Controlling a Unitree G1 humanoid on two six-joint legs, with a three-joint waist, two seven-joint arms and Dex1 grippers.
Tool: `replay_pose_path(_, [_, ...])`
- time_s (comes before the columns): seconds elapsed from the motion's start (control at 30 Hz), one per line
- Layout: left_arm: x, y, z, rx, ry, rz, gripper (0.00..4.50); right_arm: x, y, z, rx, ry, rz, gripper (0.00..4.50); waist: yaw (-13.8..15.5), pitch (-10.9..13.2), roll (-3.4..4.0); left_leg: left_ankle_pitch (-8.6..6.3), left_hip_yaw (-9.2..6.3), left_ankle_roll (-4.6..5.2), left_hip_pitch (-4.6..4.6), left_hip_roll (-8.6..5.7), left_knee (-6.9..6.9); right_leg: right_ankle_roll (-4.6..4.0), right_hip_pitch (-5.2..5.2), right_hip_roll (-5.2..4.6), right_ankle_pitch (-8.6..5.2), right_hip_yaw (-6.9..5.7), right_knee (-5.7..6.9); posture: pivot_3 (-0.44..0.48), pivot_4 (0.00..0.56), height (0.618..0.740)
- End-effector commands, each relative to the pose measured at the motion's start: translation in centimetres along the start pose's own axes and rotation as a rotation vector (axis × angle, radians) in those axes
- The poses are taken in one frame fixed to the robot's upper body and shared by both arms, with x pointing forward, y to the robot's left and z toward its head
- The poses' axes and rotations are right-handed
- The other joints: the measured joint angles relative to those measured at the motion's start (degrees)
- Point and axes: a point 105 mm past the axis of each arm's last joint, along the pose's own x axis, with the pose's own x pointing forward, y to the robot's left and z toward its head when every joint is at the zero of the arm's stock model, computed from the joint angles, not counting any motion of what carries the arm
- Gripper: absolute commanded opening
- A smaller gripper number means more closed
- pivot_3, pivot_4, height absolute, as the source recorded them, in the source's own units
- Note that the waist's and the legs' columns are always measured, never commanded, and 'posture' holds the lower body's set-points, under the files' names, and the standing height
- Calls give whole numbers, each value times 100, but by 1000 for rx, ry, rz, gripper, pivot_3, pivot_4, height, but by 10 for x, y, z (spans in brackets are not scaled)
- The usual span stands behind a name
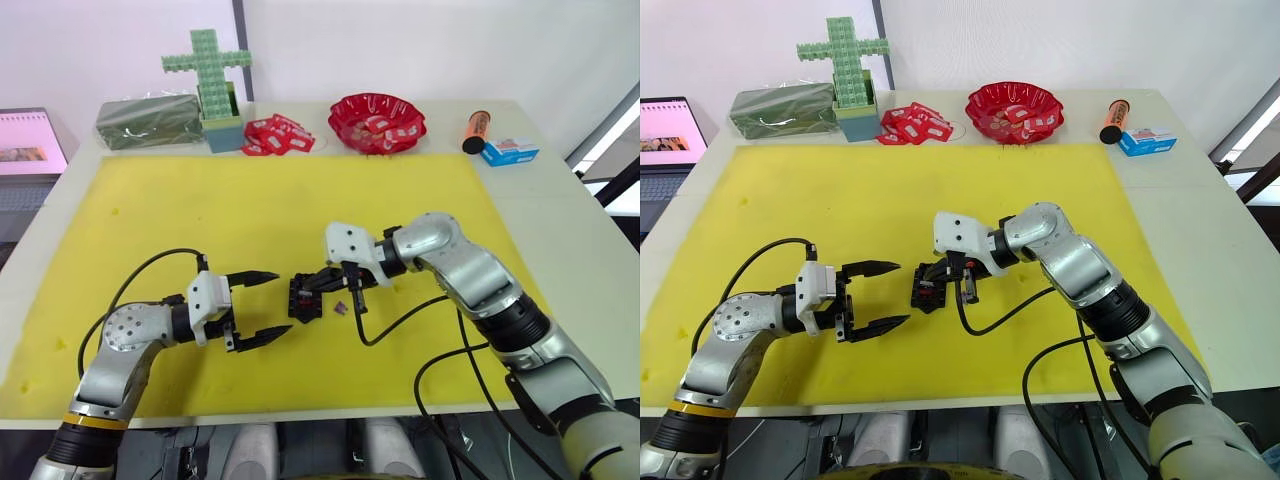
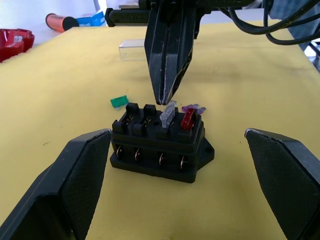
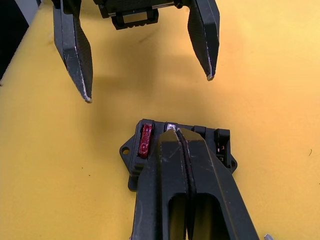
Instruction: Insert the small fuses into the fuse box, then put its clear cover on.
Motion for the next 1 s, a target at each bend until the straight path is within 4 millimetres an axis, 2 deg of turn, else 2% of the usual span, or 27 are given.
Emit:
replay_pose_path(0.03, [0, 0, 5, 32, -9, -5, 4500, 0, 2, 7, -38, -14, 9, 7, 1, 0, 0, 0, 0, 0, 0, 0, 0, 0, 0, 0, 0, 0, 0, 0, 150, 740])
replay_pose_path(0.27, [2, 0, 7, 35, -14, -3, 4500, 1, 2, 4, -42, 0, 9, 7, 0, 0, 0, 0, 0, 0, 0, 0, 0, 0, 0, 0, 0, 0, 0, 0, 150, 740])
replay_pose_path(0.67, [1, 0, 6, 45, -4, -11, 4500, 8, 5, -22, -72, 98, 18, 7, 0, -2, 1, 0, 1, 0, 2, 0, 0, 1, 2, 0, 0, 0, 0, 0, 150, 740])
replay_pose_path(1.0, [1, 0, 7, 43, -2, -3, 4500, 9, 7, -36, -100, 144, 31, 7, 4, -3, 2, 0, 1, 0, 36, 0, -5, -4, 35, 0, -2, 0, -5, 0, 150, 740])
